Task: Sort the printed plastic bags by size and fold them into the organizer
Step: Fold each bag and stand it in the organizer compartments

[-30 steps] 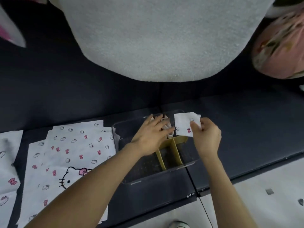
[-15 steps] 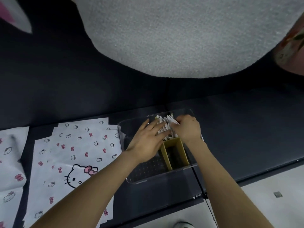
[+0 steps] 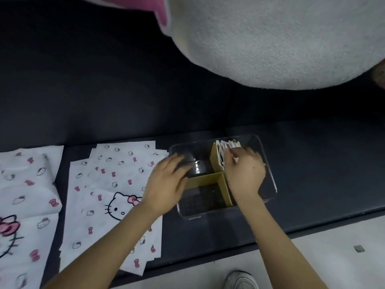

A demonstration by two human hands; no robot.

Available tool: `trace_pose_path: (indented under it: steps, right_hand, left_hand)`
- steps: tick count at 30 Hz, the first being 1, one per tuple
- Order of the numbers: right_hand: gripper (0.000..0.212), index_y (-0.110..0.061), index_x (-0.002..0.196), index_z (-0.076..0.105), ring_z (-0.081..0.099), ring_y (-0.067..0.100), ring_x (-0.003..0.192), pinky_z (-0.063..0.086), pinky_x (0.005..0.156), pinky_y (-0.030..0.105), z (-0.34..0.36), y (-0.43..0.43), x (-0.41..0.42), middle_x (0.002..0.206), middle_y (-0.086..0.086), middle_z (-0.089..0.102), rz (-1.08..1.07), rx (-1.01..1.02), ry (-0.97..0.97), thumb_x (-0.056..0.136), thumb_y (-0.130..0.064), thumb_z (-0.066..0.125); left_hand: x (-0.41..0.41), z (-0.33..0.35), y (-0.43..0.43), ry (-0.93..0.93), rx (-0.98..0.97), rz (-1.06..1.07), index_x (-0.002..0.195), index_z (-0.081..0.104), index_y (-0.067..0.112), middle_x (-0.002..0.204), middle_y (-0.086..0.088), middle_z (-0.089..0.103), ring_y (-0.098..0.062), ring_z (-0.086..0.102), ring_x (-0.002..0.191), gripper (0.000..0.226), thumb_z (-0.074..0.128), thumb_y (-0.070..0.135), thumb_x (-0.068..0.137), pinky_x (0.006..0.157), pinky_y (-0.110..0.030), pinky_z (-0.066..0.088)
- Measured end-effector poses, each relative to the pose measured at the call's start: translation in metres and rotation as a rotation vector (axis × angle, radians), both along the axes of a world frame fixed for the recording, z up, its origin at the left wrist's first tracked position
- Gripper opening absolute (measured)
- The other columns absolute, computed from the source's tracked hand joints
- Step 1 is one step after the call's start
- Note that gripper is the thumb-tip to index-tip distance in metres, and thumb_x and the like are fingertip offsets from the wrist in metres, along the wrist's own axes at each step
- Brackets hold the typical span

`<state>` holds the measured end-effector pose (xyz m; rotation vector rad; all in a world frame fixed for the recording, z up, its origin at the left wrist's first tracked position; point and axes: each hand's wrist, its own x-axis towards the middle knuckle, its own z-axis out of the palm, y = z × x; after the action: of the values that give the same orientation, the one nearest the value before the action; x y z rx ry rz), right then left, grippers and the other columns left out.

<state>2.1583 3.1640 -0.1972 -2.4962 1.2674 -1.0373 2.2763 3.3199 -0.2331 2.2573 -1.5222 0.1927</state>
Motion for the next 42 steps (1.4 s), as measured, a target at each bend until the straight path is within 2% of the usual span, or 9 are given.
trace_pose_path:
  steps: [7,13,18,23,27,32,36,39,42]
  right_hand:
    - [0.044,-0.017,0.092,0.076,0.068,0.017,0.083,0.056,0.071,0.024,-0.050,0.151,0.018,0.093,-0.001,0.072,0.623,0.080,0.230,0.078,-0.050,0.051]
    - [0.069,-0.021,0.106,0.073,0.064,0.033,0.109,0.052,0.087,0.048,-0.094,0.187,0.039,0.116,0.009,0.068,0.591,0.118,0.736,0.072,-0.065,0.033]
    - [0.034,-0.025,0.081,0.077,0.068,0.030,0.096,0.047,0.093,0.048,-0.101,0.193,0.034,0.103,0.003,0.072,0.618,0.078,0.633,0.072,-0.052,0.059]
    - [0.035,-0.029,0.062,0.073,0.067,0.011,0.083,0.036,0.092,0.040,-0.102,0.200,0.025,0.083,-0.013,0.073,0.716,0.115,0.391,0.081,-0.046,0.049]
    - [0.047,-0.026,0.043,0.050,0.030,0.008,0.051,0.029,0.057,0.024,-0.074,0.197,0.025,0.045,-0.010,0.035,0.720,0.879,0.306,0.088,-0.029,0.065]
    - [0.023,0.002,0.082,0.070,0.057,0.009,0.056,0.043,0.051,0.015,-0.060,0.182,0.040,0.063,0.001,0.064,0.496,1.508,0.306,0.087,-0.021,0.068]
    - [0.033,-0.007,0.097,0.069,0.065,0.024,0.068,0.051,0.057,0.026,-0.070,0.172,0.042,0.080,0.010,0.070,0.366,1.640,0.219,0.069,-0.025,0.071]
    - [0.030,-0.015,0.106,0.069,0.069,0.030,0.084,0.053,0.060,0.033,-0.074,0.171,0.038,0.094,0.010,0.073,0.272,1.659,0.055,0.086,-0.037,0.067]
    - [0.045,-0.023,0.097,0.070,0.068,0.021,0.088,0.053,0.072,0.034,-0.075,0.171,0.028,0.092,0.001,0.074,0.115,1.719,-0.153,0.094,-0.057,0.042]
  left_hand:
    - [0.025,-0.055,0.160,0.142,0.290,0.314,0.115,0.069,0.015,0.128,-0.016,0.060,-0.037,0.054,0.120,0.073,0.013,0.058,0.097,0.093,-0.047,0.046]
    - [0.021,-0.077,0.226,0.089,0.431,0.297,0.118,0.067,0.021,0.129,-0.005,0.060,-0.027,0.060,0.115,0.074,0.008,0.060,0.096,0.101,-0.026,0.038]
    - [0.016,-0.084,0.247,0.131,0.265,0.264,0.110,0.071,0.023,0.122,-0.002,0.065,-0.021,0.056,0.112,0.066,0.021,0.062,0.094,0.083,-0.038,0.056]
    - [0.012,-0.062,0.263,0.465,0.005,0.352,0.115,0.066,0.031,0.124,0.013,0.058,0.000,0.046,0.115,0.063,0.053,0.071,0.067,0.098,-0.022,0.039]
    - [0.009,-0.029,0.279,0.941,-0.012,0.267,0.107,0.054,0.067,0.116,0.043,0.053,0.019,0.042,0.117,0.061,0.055,0.089,0.050,0.095,-0.001,0.028]
    - [0.011,-0.010,0.284,1.468,-0.333,0.273,0.115,0.066,0.015,0.111,0.000,0.070,-0.011,0.064,0.106,0.070,0.080,0.050,0.056,0.085,-0.017,0.048]
    - [0.014,-0.023,0.263,1.229,-0.239,0.546,0.092,0.064,0.013,0.078,0.009,0.070,-0.016,0.065,0.077,0.025,0.072,0.031,0.078,0.075,-0.021,0.047]
    - [0.011,-0.036,0.243,0.945,-0.158,0.688,0.072,0.044,0.002,0.057,-0.001,0.035,-0.016,0.032,0.055,0.036,0.059,0.027,0.093,0.050,-0.020,0.026]
    - [0.008,-0.043,0.234,0.683,-0.054,0.726,0.067,0.031,0.017,0.048,0.000,0.031,-0.019,0.029,0.045,0.038,0.052,0.028,0.096,0.045,-0.027,0.023]
